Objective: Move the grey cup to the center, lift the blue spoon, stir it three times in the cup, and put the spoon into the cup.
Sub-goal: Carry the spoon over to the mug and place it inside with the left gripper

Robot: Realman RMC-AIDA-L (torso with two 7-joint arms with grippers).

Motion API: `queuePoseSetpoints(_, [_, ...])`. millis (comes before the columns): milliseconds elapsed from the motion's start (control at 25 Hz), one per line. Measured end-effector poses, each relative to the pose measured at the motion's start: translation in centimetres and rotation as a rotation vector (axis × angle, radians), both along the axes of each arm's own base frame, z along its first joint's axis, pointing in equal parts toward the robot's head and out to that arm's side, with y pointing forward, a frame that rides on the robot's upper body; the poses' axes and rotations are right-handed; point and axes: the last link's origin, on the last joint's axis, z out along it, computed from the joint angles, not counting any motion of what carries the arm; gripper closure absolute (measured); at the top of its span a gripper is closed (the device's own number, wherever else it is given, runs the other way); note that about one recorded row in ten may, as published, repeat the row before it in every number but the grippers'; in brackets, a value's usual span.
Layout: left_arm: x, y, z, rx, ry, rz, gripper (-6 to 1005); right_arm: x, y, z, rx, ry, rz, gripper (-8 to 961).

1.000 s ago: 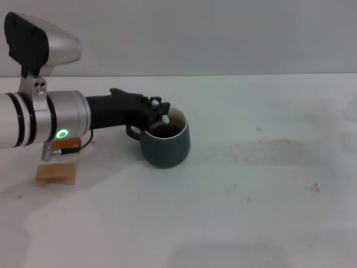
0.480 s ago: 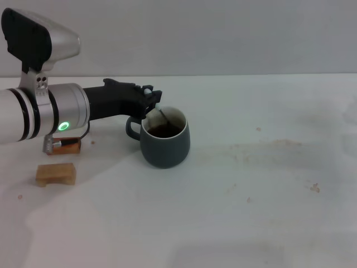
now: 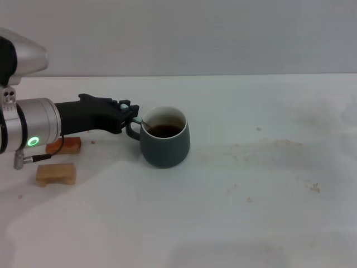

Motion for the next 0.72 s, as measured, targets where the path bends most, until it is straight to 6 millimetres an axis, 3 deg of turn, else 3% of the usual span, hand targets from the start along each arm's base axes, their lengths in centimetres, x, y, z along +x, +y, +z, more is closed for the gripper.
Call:
queuePoseSetpoints(160, [0.1,-0.7,0.2,-0.010,-0.005,-0.006,817,-0.1,0.1,0.0,0.000,0.000,0.002,887])
queuePoseSetpoints(720, [2.4,-1.3,-2.3,-0.086,-0.046,-0.065,818,-0.3,0.1,0.1,0.003,-0.003,0.009,887])
